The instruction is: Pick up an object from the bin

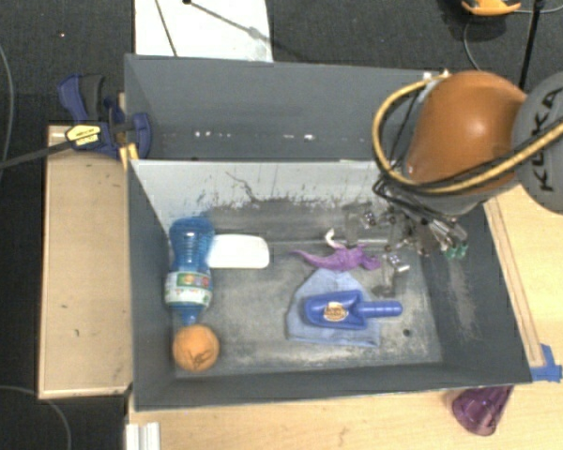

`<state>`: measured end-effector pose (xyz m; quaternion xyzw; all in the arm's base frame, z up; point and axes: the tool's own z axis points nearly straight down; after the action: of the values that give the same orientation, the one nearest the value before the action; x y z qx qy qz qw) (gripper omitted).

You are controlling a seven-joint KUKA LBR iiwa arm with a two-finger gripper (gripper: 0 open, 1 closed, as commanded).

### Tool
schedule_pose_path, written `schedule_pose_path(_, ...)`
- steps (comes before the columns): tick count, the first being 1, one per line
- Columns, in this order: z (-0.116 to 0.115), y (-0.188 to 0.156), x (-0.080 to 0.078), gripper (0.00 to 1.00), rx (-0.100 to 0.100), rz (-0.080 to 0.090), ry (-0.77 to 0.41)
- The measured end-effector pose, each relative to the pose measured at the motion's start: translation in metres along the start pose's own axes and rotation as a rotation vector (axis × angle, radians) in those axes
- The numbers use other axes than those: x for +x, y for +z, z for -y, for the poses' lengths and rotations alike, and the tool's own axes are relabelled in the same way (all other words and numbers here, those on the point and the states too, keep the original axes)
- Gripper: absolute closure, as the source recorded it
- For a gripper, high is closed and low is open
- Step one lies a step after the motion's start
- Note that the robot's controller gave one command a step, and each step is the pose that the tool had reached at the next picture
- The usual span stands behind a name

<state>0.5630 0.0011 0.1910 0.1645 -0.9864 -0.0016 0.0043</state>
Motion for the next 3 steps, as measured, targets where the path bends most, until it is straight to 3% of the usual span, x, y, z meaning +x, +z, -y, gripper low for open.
schedule_pose_path(1, -0.018, 0.019, -0.003, 0.00, 0.010, 0.026, -0.046)
schedule_pose_path(2, -0.025, 0.077, 0.014, 0.00, 0.002, 0.009, -0.081)
schedule_pose_path(3, -0.025, 0.114, 0.017, 0.00, 0.009, 0.025, -0.086)
